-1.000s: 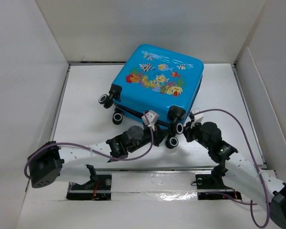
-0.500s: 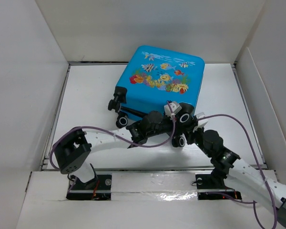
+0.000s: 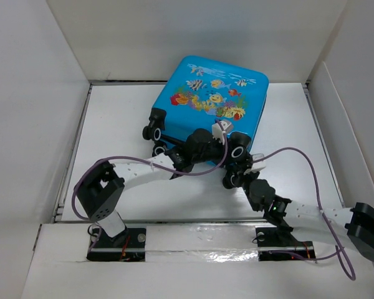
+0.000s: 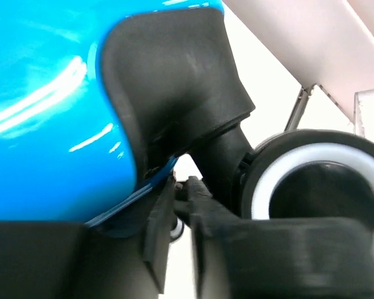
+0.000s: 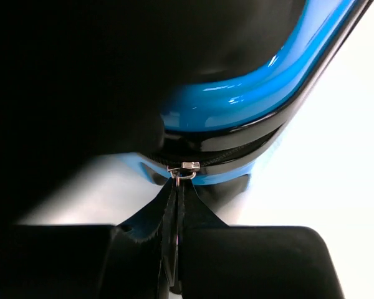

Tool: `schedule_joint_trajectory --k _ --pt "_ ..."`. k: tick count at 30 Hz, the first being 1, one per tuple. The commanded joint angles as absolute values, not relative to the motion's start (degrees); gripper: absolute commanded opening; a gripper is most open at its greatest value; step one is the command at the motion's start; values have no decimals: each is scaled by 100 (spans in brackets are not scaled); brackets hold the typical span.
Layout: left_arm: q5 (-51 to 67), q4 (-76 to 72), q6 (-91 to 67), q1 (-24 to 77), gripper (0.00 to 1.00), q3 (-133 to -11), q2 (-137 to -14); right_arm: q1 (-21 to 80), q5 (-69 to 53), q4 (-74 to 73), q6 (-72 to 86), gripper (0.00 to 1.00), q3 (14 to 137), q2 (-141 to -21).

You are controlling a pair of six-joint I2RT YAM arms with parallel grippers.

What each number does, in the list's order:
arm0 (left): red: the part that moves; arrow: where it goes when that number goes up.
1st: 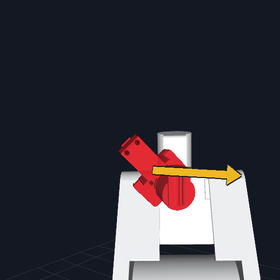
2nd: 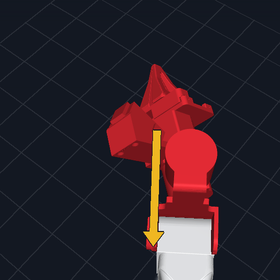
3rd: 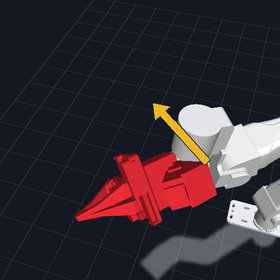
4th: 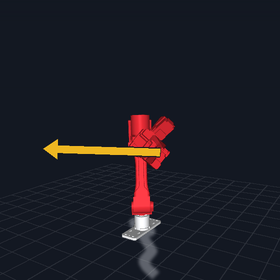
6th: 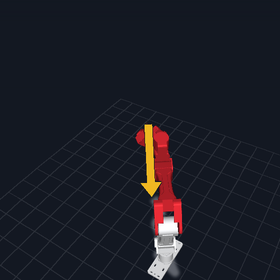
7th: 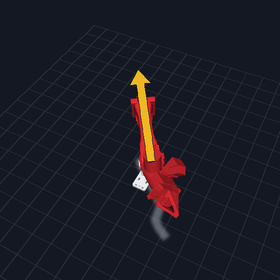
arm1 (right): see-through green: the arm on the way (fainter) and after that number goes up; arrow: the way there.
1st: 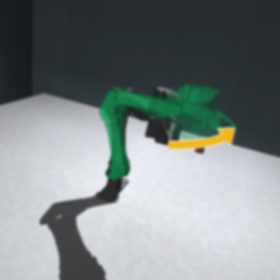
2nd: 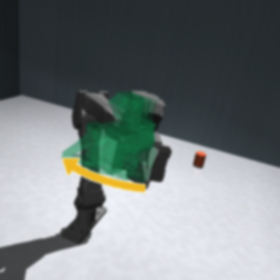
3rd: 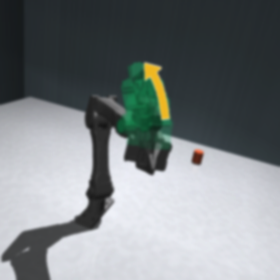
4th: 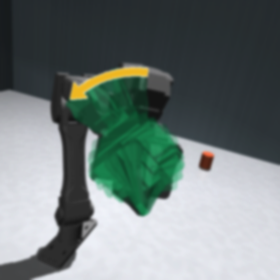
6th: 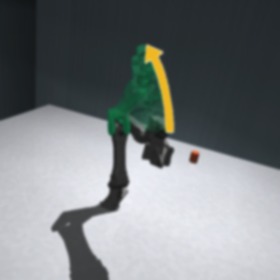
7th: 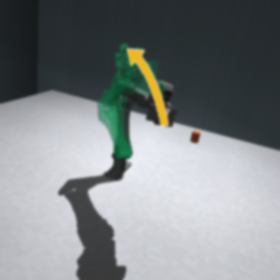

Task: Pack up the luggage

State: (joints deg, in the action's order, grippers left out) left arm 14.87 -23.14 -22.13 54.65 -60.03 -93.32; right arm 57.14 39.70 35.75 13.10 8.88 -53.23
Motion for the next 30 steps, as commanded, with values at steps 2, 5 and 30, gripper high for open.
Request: schedule_joint_trajectory --k 2,5,30 --pt "1152 -3121 -2268 5282 33 -5987 -8782 6302 3629 4717 1529 0 826 -4995" --pt "696 -2552 -2329 5159 54 -5222 -8079 6161 3595 4043 1495 0 976 -4615" --pt "-1863 2628 -1037 2707 99 -6617 -7011 4958 1626 3876 1125 0 1037 -4264"
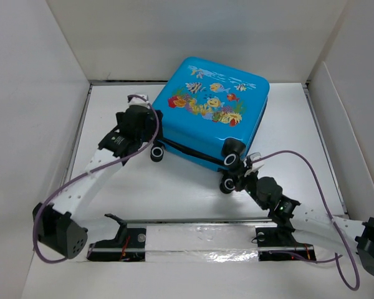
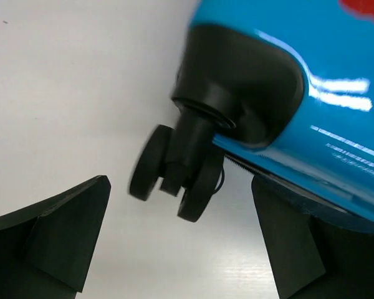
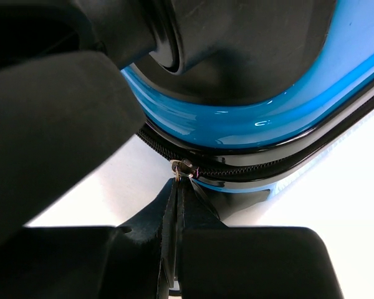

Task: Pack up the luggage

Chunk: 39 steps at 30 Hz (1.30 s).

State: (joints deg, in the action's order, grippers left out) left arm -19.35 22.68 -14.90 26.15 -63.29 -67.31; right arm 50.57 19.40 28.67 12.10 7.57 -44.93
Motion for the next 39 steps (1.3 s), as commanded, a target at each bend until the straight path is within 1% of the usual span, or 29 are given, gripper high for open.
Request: schedule_joint_trajectory --k 1,4,6,7,9,13,14,15,16,17,19,21,23,24,27,30,31,32,35,38,39 --pt "-1855 2515 -915 2707 99 -6609 -7101 4957 1591 3841 1125 0 1011 -4202" --pt "-1566 2408 -809 2654 99 -6583 -7382 4816 1468 3727 1116 0 967 -4035" --pt "-1512 2268 -817 2549 96 -6513 -7514 4676 1380 3683 1125 0 932 -3990" --pt "-1529 2215 -826 2549 94 -6487 -7541 4676 1293 3683 1142 0 932 -3982" --pt "-1538 2031 -844 2496 87 -6443 -7602 4615 1205 3683 1151 0 932 -3999" --pt "-1258 1916 -844 2496 55 -6539 -7743 4614 1160 3683 1151 0 940 -4061" --pt "-1187 1855 -835 2496 33 -6548 -7752 4614 1160 3665 1151 0 949 -4061" --pt "-1117 1802 -835 2496 21 -6548 -7769 4614 1151 3656 1143 0 949 -4061" --pt "-907 1750 -844 2496 12 -6539 -7770 4614 1143 3639 1134 0 984 -4052" --pt "-783 1679 -870 2496 0 -6539 -7778 4614 1134 3560 1116 0 1002 -4060" --pt "-546 1582 -1018 2627 0 -6513 -7796 4614 1038 3446 1081 0 1063 -4061" --pt "-467 1389 -1151 3031 0 -6434 -7805 4614 985 3454 1098 0 1160 -4139" --pt "-124 1031 -1500 3321 0 -6346 -7831 4676 1002 3620 1116 0 1239 -4341" --pt "-45 828 -1599 3705 0 -6215 -7840 4841 1037 3682 1134 0 1283 -4420" --pt "-193 423 -1810 4409 0 -6266 -8067 4966 1265 3806 1081 0 1563 -4746" --pt "-36 115 -1950 4684 0 -6293 -8235 4966 1380 3779 1029 0 1818 -4746" --pt "243 27 -1995 4824 0 -6241 -8235 4966 1423 3762 1002 0 1898 -4720" --pt "307 -269 -2039 4912 0 -6223 -8253 4966 1433 3579 993 0 1977 -4676" --pt "360 -561 -2100 5229 0 -6231 -8314 4966 1643 3419 879 0 2302 -4807" --pt "728 -1000 -2232 5369 0 -6249 -8419 5027 2012 3847 809 0 2408 -5605" --pt "816 -1080 -2259 5422 0 -6301 -8498 5080 2047 3937 765 0 2460 -6190"
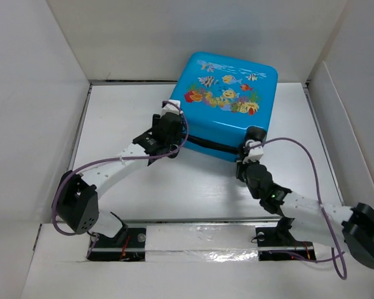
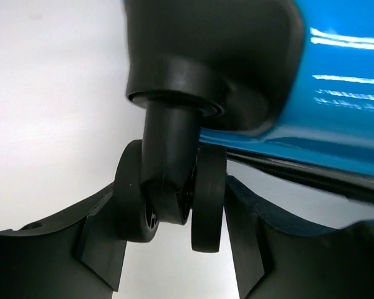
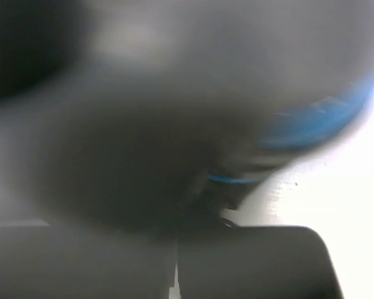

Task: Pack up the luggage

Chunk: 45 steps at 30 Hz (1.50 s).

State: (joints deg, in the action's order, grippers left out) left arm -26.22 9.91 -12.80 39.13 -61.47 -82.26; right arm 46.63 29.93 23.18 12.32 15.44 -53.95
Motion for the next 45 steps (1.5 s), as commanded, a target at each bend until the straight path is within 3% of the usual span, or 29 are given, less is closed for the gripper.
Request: schedule_joint_trajectory --k 1,9,14,17,22,25,28,35,41,45 --pt "896 -1142 -2267 5492 0 -6337 -8534 5158 2178 3981 747 0 2531 -6449" --pt "1520 -2223 -2609 5757 0 -5793 -8394 5476 2180 4509 853 0 2794 -7418" --pt "2074 -3249 -3163 5757 0 -5020 -7929 5476 565 4517 844 0 3243 -7891" --pt "1943 -3620 -3427 5757 0 -4475 -7411 5738 -173 5278 1177 0 3086 -8103" --pt "1425 -3516 -3428 5687 0 -3816 -6506 5792 -361 5248 1240 0 2813 -7833" --pt "1450 -3542 -3559 5546 0 -3473 -6119 5468 -193 4773 1082 0 2620 -7437" --pt "1345 -3743 -3805 5546 0 -3183 -5863 4820 -789 4439 757 0 2584 -7260" --pt "378 -5743 -4561 6460 0 -2602 -6213 3727 -2477 3507 246 0 3094 -7023" --pt "519 -6748 -4509 6565 0 -3225 -7004 4771 -2128 5094 1229 0 2716 -7443" --pt "475 -7232 -4500 6688 0 -3156 -6988 5378 -2188 6071 1764 0 3189 -8462"
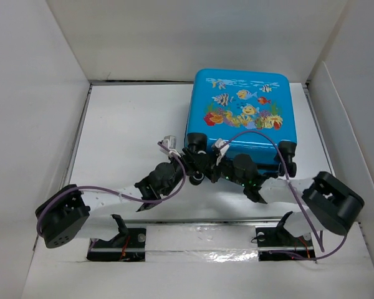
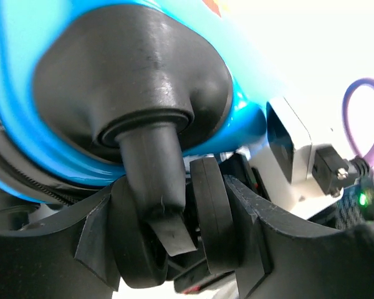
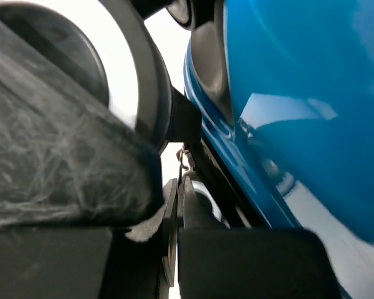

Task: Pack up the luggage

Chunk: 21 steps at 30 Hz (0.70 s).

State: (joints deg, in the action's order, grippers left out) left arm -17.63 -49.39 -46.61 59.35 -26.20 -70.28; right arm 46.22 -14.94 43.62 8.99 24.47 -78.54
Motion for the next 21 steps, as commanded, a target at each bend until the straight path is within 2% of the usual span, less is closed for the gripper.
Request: schedule_joint_trajectory --k 1,5,7,10,11,12,13,14,17,21 --pt "405 -7355 -4544 6688 0 -2946 -6874 5379 -2249 6299 1897 0 3269 -8794" --pt "114 -7550 -4658 6750 0 -2462 -6548 5432 -2154 7643 2679 0 3401 -9315" --pt "-165 -7393 -4588 6750 0 -2330 -6391 5432 -2014 7778 2882 0 3253 -9308" --pt "-325 -6857 -4378 6750 1 -2242 -6136 5432 -1443 6843 2552 0 3015 -8747" --pt "-403 -6568 -4342 6750 6 -2215 -6056 5432 -1059 6081 2436 0 2971 -8554" --pt "-474 -6539 -4359 6750 7 -2154 -5995 5432 -916 5786 2321 0 2901 -8152" --pt "-614 -6539 -4438 6750 7 -1988 -5872 5432 -775 5609 2199 0 2692 -7965" --pt "-624 -6609 -4473 6750 3 -1952 -5854 5432 -478 5364 2180 0 2568 -7780" --pt "-283 -6810 -4561 6750 0 -2170 -6116 5142 -553 4942 2057 0 2426 -7296" --pt "509 -7286 -4649 6750 0 -2688 -6749 5229 -966 4632 1855 0 2907 -7593"
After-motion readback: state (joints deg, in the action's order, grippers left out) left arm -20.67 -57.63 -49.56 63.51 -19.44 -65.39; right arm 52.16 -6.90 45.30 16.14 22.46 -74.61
